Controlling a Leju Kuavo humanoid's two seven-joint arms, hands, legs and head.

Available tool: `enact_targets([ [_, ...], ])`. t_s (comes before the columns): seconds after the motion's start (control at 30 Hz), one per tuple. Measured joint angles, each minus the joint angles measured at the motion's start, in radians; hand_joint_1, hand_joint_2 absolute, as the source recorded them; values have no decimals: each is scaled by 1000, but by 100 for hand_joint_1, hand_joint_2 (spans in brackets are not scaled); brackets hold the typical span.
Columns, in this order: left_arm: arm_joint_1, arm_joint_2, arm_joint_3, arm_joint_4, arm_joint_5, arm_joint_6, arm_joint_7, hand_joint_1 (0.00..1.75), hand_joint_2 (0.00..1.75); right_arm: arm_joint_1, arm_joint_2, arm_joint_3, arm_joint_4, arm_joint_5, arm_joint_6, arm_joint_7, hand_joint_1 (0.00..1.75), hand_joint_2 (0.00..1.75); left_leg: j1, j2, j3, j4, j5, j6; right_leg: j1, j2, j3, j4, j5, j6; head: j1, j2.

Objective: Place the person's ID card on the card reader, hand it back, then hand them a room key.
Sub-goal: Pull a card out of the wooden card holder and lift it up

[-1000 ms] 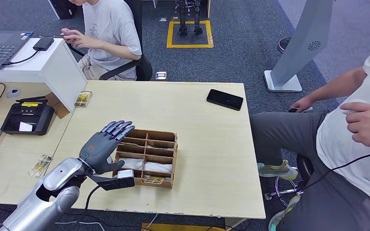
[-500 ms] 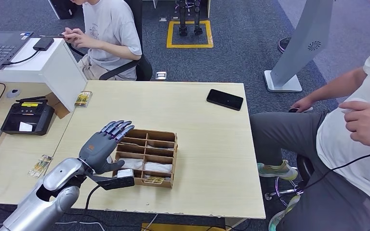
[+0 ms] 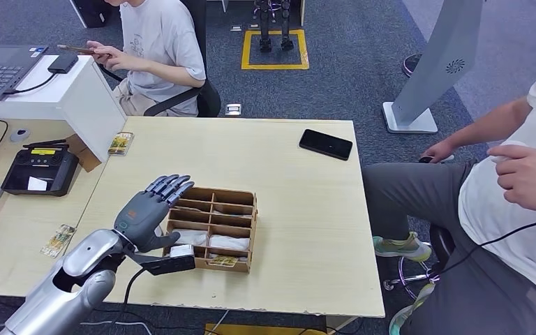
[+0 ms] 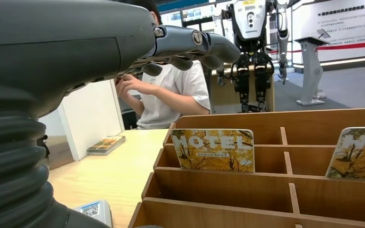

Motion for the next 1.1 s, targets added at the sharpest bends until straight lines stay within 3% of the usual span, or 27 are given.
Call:
enact_targets([
  [1.1,-6,-14,0,25,-8,9,2,0,175,-1,0,4,0,0,0,4,0,0,0,0,0,0,0,0,0,0,0,0,0,0,0,0],
])
